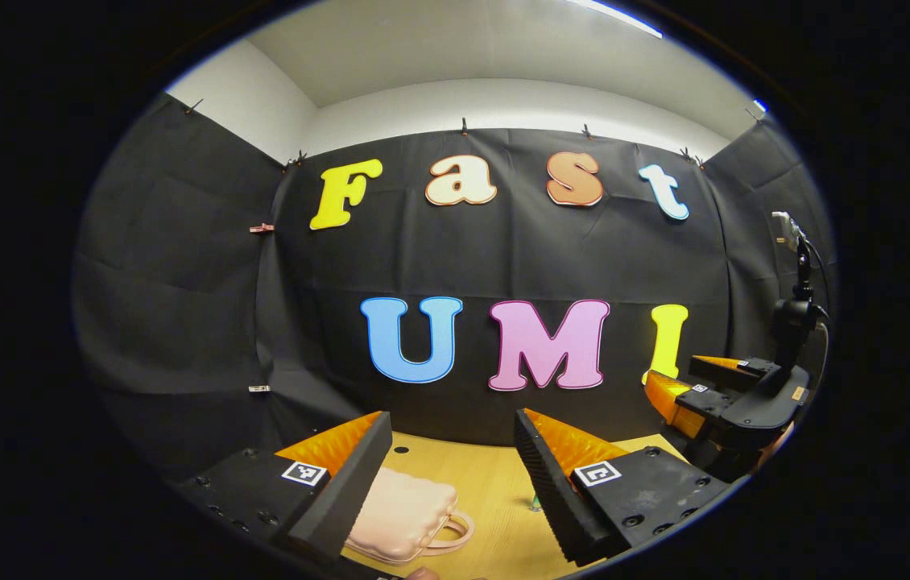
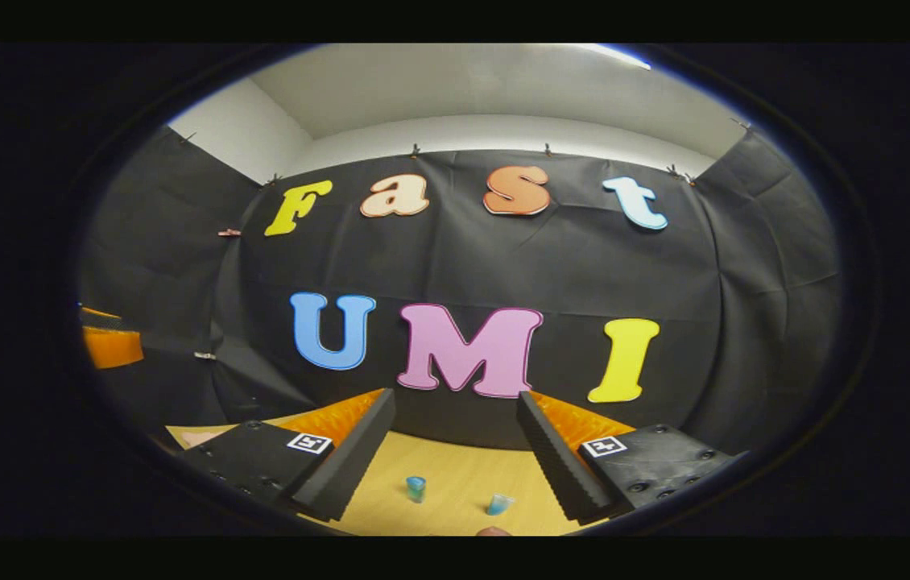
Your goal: First open the suitcase, pack the skin care products into it, and then close the suitcase.
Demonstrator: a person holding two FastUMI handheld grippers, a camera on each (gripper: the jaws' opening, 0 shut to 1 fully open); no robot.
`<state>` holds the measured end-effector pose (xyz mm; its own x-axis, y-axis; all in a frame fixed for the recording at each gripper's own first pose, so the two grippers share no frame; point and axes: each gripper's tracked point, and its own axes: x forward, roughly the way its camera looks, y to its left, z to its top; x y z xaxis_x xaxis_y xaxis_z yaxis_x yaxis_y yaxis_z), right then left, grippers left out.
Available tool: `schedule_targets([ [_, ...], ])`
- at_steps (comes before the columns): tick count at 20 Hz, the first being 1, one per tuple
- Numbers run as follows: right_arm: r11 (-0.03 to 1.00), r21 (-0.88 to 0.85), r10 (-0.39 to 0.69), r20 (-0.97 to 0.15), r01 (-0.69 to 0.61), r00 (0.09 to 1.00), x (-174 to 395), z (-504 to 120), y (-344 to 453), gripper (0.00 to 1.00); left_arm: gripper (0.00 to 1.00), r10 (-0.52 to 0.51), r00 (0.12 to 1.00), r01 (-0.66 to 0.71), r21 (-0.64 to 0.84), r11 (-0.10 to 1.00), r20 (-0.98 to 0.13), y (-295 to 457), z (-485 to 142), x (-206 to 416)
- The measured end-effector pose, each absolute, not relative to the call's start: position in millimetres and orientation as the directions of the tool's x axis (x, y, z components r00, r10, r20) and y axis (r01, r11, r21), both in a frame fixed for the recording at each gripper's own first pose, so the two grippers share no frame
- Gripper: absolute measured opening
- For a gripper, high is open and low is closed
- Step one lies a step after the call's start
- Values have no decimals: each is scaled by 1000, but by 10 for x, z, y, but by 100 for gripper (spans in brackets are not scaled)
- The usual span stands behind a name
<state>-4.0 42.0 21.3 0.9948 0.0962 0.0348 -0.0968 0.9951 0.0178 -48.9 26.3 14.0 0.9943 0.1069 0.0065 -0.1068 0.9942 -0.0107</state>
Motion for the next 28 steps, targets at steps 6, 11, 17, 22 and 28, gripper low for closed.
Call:
schedule_targets([
  [6, 993, 7, 119, 44, -119, 992, -42, 248, 538, 96, 96, 147, 989, -147, -26, 989, 8, 338, 159, -607],
  [11, 991, 13, 136, 33, -137, 990, -71, 176, 614, 95, 96, 178, 984, -178, -28, 984, 3, 378, 123, -744],
  [17, 987, 24, 158, 62, -159, 986, -70, 286, 709, 96, 96, 209, 978, -208, -19, 978, 13, 450, 174, -831],
  [22, 986, 31, 160, 50, -161, 986, -39, 263, 698, 96, 96, 202, 979, -202, -24, 979, 15, 424, 150, -801],
  [28, 991, 24, 130, 44, -131, 991, -2, 230, 556, 96, 96, 177, 984, -177, -41, 983, 5, 368, 79, -667],
])
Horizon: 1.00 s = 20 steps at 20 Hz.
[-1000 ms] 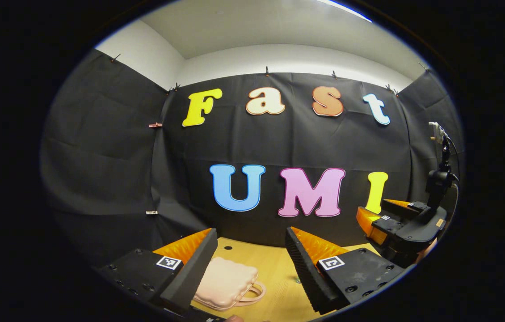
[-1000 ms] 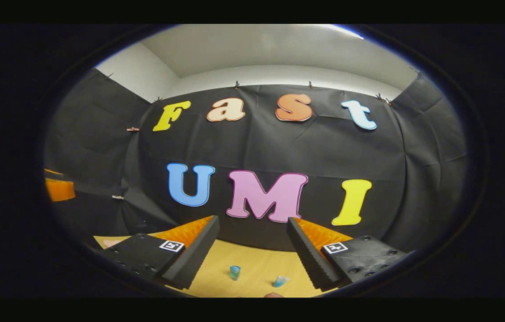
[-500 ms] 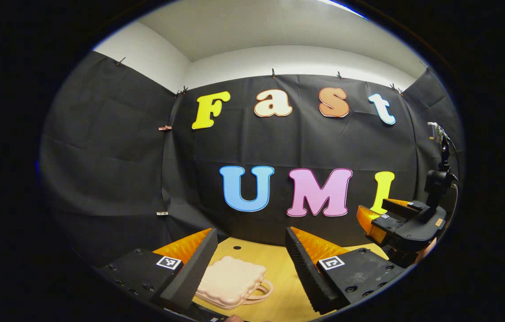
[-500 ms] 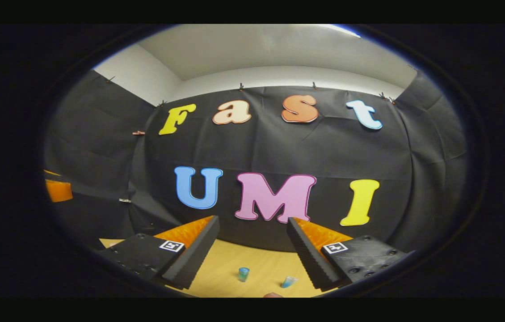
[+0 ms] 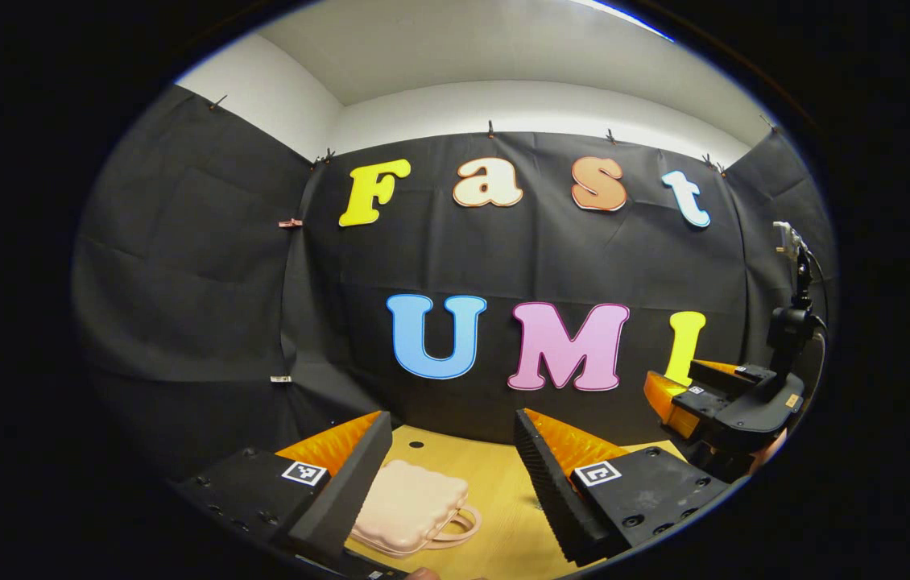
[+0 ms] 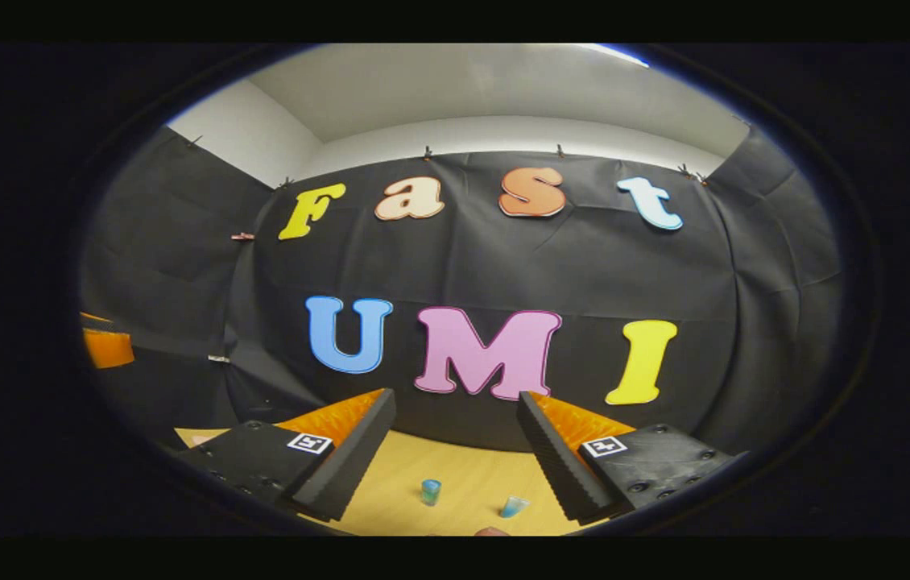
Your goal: First open the suitcase, pack the skin care products into it, and then close the suitcase.
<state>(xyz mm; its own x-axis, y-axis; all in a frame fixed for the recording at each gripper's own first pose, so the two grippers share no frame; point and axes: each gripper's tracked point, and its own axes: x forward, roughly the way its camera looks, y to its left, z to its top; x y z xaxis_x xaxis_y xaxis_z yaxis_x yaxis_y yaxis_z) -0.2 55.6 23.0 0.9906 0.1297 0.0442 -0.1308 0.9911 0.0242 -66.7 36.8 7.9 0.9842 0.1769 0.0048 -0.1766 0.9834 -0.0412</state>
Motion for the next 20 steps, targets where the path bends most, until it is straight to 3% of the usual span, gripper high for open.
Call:
schedule_targets([
  [12, 997, -5, 80, 20, -80, 997, 111, 64, 334, 96, 96, 98, 991, -98, -5, 995, -88, 207, -583, -224],
  [20, 994, -85, -70, -3, 70, 998, 43, -118, -287, 96, 96, -50, 933, 54, -1, 999, -357, -191, -2164, 240],
])
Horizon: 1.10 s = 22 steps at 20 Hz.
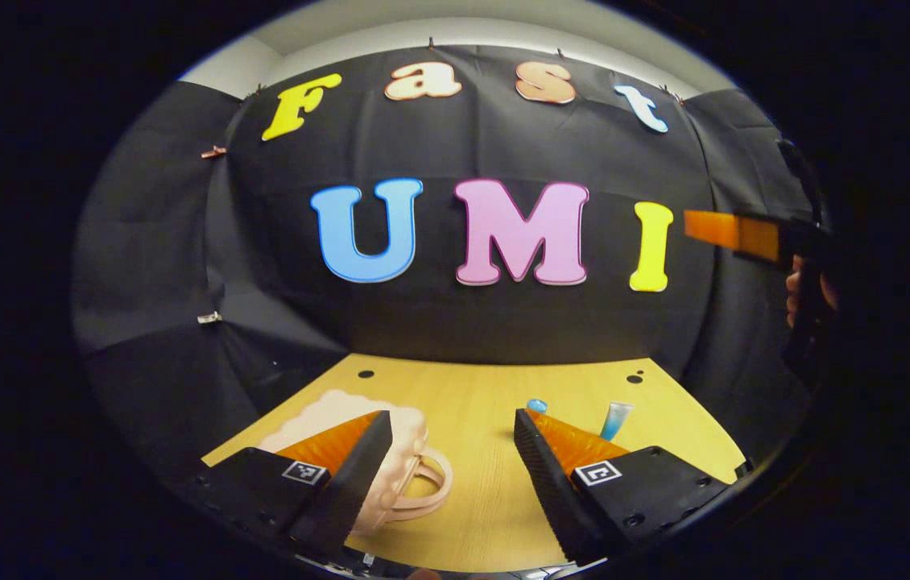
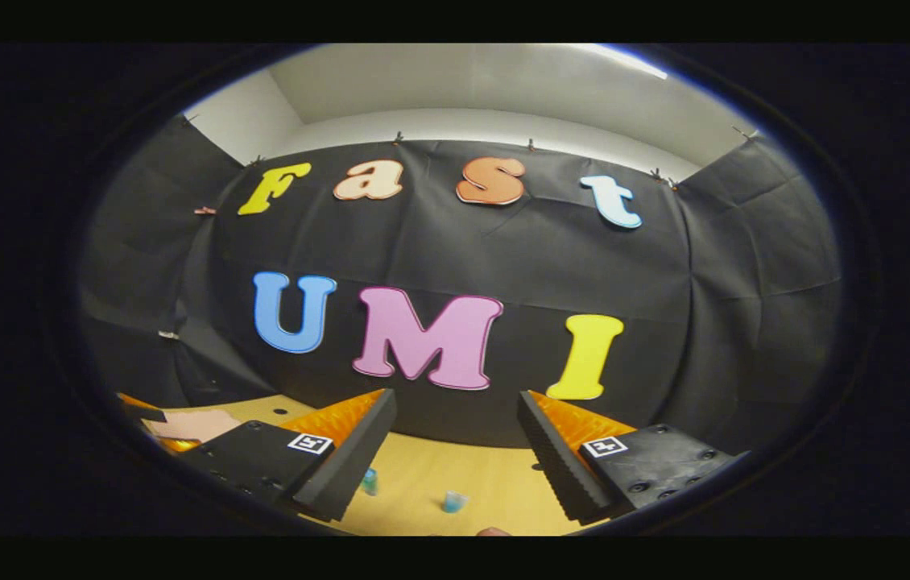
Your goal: First open the suitcase, pack the skin care products into it, and then close the suitcase.
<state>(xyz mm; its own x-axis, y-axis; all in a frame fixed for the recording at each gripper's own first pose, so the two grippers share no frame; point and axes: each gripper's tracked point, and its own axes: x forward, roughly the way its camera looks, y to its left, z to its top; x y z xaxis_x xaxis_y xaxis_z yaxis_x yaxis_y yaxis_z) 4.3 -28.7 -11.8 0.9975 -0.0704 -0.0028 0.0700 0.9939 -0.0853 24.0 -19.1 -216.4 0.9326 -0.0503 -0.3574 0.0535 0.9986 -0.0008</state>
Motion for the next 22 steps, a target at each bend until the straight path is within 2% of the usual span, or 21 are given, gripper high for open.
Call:
schedule_targets([
  [3, 984, -129, -129, -30, 124, 991, 0, -216, -469, 96, 96, -76, 883, 75, -20, 997, -464, -222, -2709, 404],
  [8, 966, -183, -201, -87, 183, 976, -52, -363, -615, 96, 95, 4, 768, 12, 21, 1000, -641, 61, -3571, 679],
  [11, 956, -215, -220, -88, 197, 971, -42, -352, -608, 96, 96, 47, 716, -8, 59, 998, -696, 185, -3880, 792],
  [15, 954, -229, -218, -81, 195, 973, 3, -346, -510, 96, 95, 16, 681, 35, 54, 998, -732, 122, -4125, 859],
  [16, 956, -227, -208, -84, 184, 975, 17, -382, -458, 96, 95, 37, 672, 44, 90, 995, -740, 140, -4189, 875],
  [17, 960, -227, -189, -98, 163, 977, 45, -440, -380, 95, 95, 42, 676, 80, 129, 988, -736, 123, -4200, 900],
  [18, 963, -233, -166, -116, 136, 979, 81, -512, -311, 95, 94, -5, 660, 145, 121, 982, -751, 29, -4276, 887],
  [19, 965, -239, -141, -135, 106, 981, 116, -573, -228, 96, 80, -32, 619, 189, 109, 976, -784, -26, -4346, 835],
  [20, 968, -241, -110, -148, 72, 983, 153, -591, -153, 96, 64, -8, 600, 198, 138, 971, -800, 17, -4372, 798],
  [22, 971, -237, -67, -137, 32, 988, 221, -533, -33, 95, 27, -15, 586, 228, 147, 962, -811, 56, -4367, 836],
])
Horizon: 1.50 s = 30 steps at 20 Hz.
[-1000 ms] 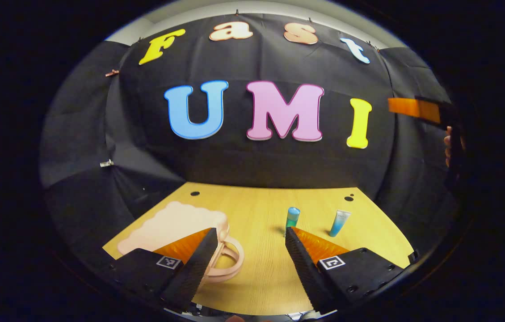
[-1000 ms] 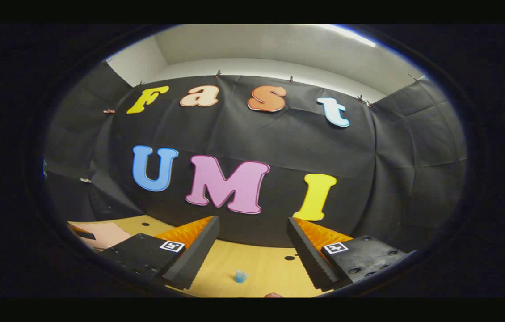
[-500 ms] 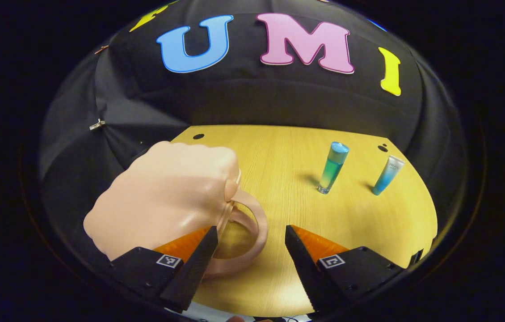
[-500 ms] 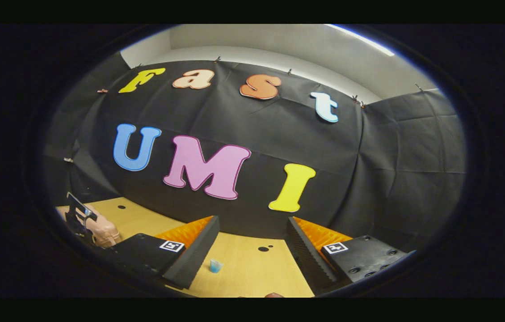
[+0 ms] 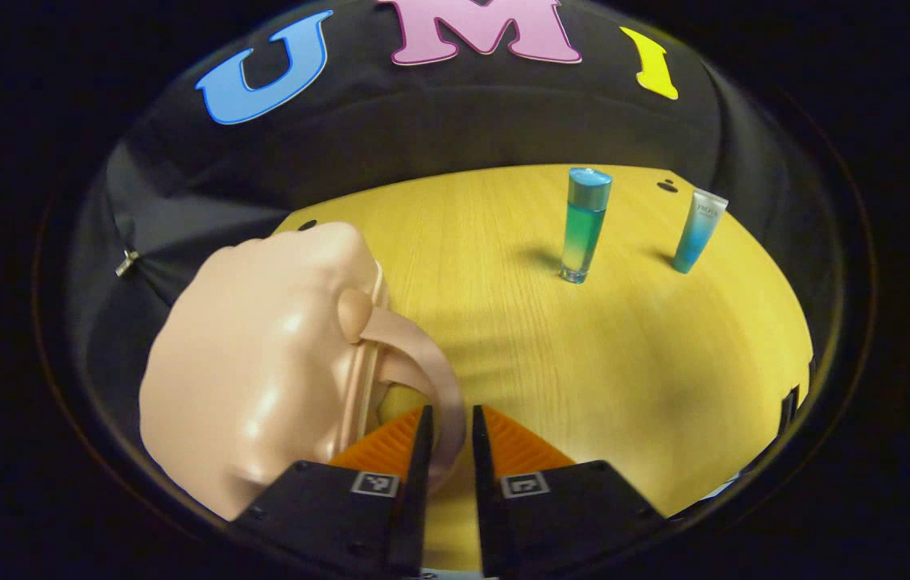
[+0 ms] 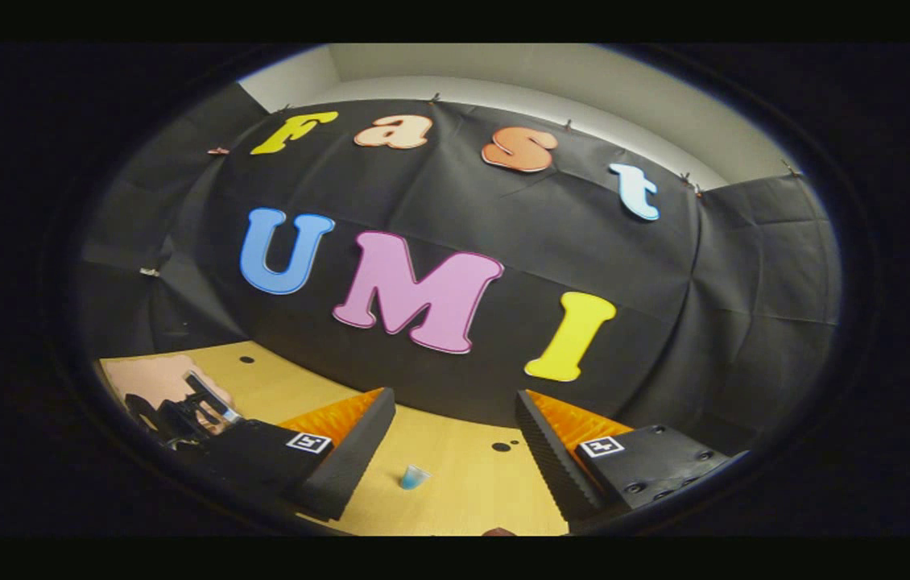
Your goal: First open the suitcase, pack the skin care products into it, and then close the suitcase.
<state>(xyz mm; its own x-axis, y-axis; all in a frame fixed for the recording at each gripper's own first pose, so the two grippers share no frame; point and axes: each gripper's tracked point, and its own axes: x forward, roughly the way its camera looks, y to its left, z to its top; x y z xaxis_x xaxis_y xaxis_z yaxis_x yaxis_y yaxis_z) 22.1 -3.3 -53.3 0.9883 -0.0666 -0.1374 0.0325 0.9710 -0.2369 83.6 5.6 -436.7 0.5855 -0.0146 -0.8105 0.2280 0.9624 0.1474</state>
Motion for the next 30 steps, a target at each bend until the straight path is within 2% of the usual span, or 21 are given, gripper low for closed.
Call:
schedule_targets([
  [3, 975, -223, -12, -113, -14, 994, 293, -505, 104, 95, 15, -47, 589, 246, 124, 961, -807, 15, -4204, 867],
  [5, 978, -207, 0, -124, -26, 992, 326, -553, 117, 95, 12, -34, 614, 226, 135, 965, -788, 29, -3996, 912],
  [9, 983, -179, 14, -122, -36, 992, 361, -549, 142, 95, 11, -26, 642, 159, 99, 982, -766, 185, -3494, 960],
  [13, 985, -163, 38, -113, -56, 993, 405, -529, 207, 95, 11, 13, 714, 90, 109, 990, -700, 480, -2812, 1044],
  [16, 985, -152, 62, -103, -78, 993, 433, -506, 303, 95, 9, 63, 764, 43, 148, 988, -642, 849, -2289, 1113],
  [19, 985, -145, 83, -92, -96, 992, 470, -473, 422, 95, 9, 65, 782, -16, 85, 996, -620, 1175, -1978, 1143],
  [20, 984, -146, 87, -87, -99, 992, 474, -453, 458, 95, 12, 66, 787, -37, 60, 998, -613, 1330, -1882, 1144],
  [21, 984, -147, 89, -82, -100, 993, 478, -437, 480, 95, 8, 66, 791, -49, 45, 998, -608, 1479, -1792, 1141],
  [23, 986, -139, 84, -89, -95, 993, 488, -445, 512, 95, 8, 80, 799, -65, 47, 997, -596, 1805, -1637, 1133],
  [27, 986, -159, 29, -71, -40, 997, 446, -375, 460, 95, 8, 110, 804, -98, 51, 994, -585, 2507, -1404, 1190],
  [28, 985, -168, 12, -71, -24, 997, 437, -384, 433, 95, 12, 116, 805, -104, 53, 993, -582, 2700, -1395, 1233],
  [30, 984, -177, -31, -78, 17, 996, 420, -392, 370, 95, 8, 150, 805, -116, 95, 989, -575, 3165, -1433, 1330],
])
